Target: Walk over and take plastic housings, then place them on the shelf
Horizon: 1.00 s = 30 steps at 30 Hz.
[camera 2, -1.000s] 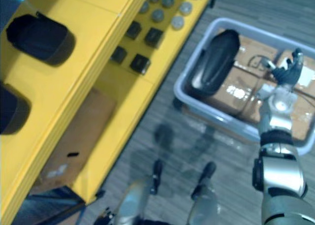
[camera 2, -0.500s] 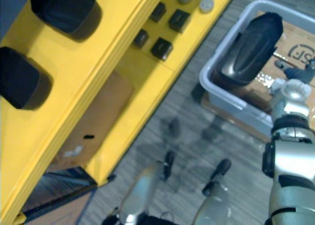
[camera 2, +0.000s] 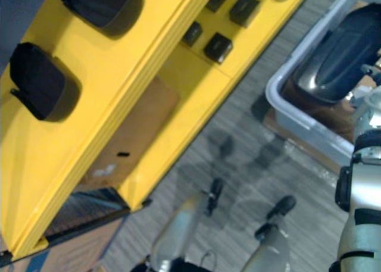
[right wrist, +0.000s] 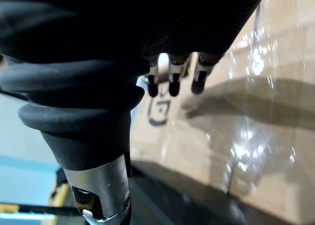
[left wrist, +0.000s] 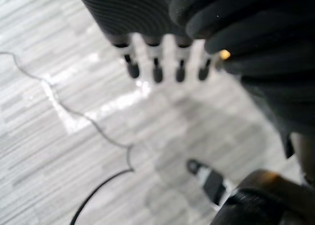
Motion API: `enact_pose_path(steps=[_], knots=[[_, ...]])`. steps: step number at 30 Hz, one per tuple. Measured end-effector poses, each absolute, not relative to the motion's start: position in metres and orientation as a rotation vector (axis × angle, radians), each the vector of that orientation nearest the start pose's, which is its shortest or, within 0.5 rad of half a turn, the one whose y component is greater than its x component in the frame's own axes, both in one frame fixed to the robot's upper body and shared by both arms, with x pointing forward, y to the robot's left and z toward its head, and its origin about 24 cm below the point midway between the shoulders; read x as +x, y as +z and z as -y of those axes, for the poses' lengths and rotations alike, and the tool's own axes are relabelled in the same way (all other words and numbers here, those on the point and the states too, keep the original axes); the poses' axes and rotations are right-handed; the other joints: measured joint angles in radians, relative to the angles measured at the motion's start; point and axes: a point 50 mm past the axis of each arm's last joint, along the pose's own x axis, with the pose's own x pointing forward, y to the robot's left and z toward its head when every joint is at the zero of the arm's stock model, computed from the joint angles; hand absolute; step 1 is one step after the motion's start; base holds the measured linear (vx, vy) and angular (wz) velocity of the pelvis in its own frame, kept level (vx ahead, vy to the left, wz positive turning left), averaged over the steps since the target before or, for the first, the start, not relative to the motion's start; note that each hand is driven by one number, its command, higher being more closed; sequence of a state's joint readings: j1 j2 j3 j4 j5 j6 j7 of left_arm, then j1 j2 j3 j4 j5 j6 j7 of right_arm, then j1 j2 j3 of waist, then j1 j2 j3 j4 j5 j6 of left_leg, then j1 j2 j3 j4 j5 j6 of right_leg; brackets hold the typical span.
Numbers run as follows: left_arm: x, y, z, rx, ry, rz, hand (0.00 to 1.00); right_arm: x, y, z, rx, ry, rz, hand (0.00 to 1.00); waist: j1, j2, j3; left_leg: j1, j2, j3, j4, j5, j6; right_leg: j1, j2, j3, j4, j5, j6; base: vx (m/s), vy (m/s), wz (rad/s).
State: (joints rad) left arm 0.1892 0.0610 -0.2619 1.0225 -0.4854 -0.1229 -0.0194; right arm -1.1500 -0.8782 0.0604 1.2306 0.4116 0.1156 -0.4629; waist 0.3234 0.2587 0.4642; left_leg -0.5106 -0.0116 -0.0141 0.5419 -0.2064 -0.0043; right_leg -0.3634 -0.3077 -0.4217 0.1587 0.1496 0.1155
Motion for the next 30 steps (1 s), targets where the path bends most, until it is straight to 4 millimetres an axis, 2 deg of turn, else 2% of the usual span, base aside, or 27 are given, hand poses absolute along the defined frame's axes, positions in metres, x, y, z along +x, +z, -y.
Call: enact_pose_path(steps=[1, 2, 3, 5, 8, 12, 16, 21, 24, 28, 30], knots=[[0.065, -0.166, -0.145, -0.288, 0.114, -1.096, 0.00, 0.339, 0.244, 0.398, -0.142, -1.008, 0.001, 0.00, 0.004, 0.003, -0.002, -0.004, -0.001, -0.001, -0.002, 0.000, 0.000, -0.002, -0.002, -0.003, 0.000, -0.001, 0.000, -0.01, 0.043, 0.08], [0.065, -0.166, -0.143, -0.286, 0.105, -1.100, 0.00, 0.336, 0.249, 0.403, -0.162, -1.020, 0.001, 1.00, 0.011, 0.012, -0.009, -0.014, -0.002, -0.004, -0.002, 0.000, 0.000, -0.007, -0.003, -0.011, -0.003, -0.001, 0.001, -0.01, 0.028, 0.05], [0.066, -0.167, -0.143, -0.283, 0.097, -1.102, 0.00, 0.332, 0.253, 0.406, -0.197, -1.035, -0.006, 1.00, 0.023, 0.016, -0.012, -0.018, -0.003, -0.001, -0.008, 0.001, 0.001, -0.015, -0.006, -0.014, -0.005, -0.001, 0.001, 0.00, 0.000, 0.00], [0.066, -0.167, -0.142, -0.286, 0.091, -1.102, 0.00, 0.331, 0.257, 0.407, -0.236, -1.043, -0.028, 1.00, 0.029, 0.019, -0.014, -0.023, -0.004, -0.002, -0.011, 0.002, 0.001, -0.020, -0.006, -0.018, -0.007, -0.001, 0.001, 0.00, 0.006, -0.02], [0.066, -0.167, -0.141, -0.290, 0.079, -1.100, 0.00, 0.317, 0.265, 0.422, -0.255, -1.103, -0.113, 1.00, 0.048, 0.028, -0.021, -0.023, -0.004, -0.002, -0.017, 0.002, 0.001, -0.020, -0.006, -0.022, -0.013, -0.001, 0.001, 0.00, 0.000, 0.00], [0.065, -0.167, -0.142, -0.294, 0.072, -1.096, 0.00, 0.304, 0.264, 0.433, -0.337, -1.137, -0.250, 1.00, 0.054, 0.029, -0.021, -0.023, -0.006, -0.006, -0.026, 0.002, 0.001, -0.020, -0.009, -0.033, -0.013, -0.005, 0.003, 0.00, 0.009, 0.04], [0.062, -0.167, -0.142, -0.287, 0.062, -1.092, 0.00, 0.294, 0.260, 0.439, -0.426, -1.153, -0.412, 1.00, 0.075, 0.046, -0.034, -0.016, -0.012, -0.009, -0.038, 0.003, 0.002, -0.017, -0.019, -0.042, -0.006, -0.014, 0.009, 0.00, 0.011, 0.05], [0.067, -0.165, -0.150, -0.264, 0.057, -1.064, 0.00, 0.284, 0.250, 0.447, -0.504, -1.155, -0.555, 1.00, 0.076, 0.049, -0.036, -0.005, -0.019, -0.039, -0.049, 0.011, -0.002, 0.008, -0.024, -0.076, 0.004, -0.029, 0.008, -0.01, -0.004, 0.18], [0.077, -0.160, -0.159, -0.245, 0.052, -1.007, 0.00, 0.283, 0.250, 0.448, -0.551, -1.167, -0.559, 1.00, 0.077, 0.048, -0.035, 0.008, -0.019, -0.054, -0.054, 0.013, -0.005, 0.026, -0.024, -0.095, 0.009, -0.036, 0.007, -0.01, -0.017, 0.14], [0.104, -0.146, -0.155, -0.266, 0.037, -0.865, 0.00, 0.285, 0.256, 0.449, -0.637, -1.196, -0.481, 1.00, 0.070, 0.044, -0.033, 0.021, -0.017, -0.056, -0.058, 0.014, -0.007, 0.038, -0.021, -0.098, 0.012, -0.037, 0.006, 0.00, -0.006, 0.03], [0.114, -0.140, -0.156, -0.272, 0.057, -0.812, 0.00, 0.287, 0.264, 0.448, -0.717, -1.233, -0.398, 1.00, 0.047, 0.028, -0.021, 0.033, -0.015, -0.056, -0.058, 0.014, -0.007, 0.050, -0.019, -0.100, 0.014, -0.037, 0.005, 0.00, 0.000, 0.00]])
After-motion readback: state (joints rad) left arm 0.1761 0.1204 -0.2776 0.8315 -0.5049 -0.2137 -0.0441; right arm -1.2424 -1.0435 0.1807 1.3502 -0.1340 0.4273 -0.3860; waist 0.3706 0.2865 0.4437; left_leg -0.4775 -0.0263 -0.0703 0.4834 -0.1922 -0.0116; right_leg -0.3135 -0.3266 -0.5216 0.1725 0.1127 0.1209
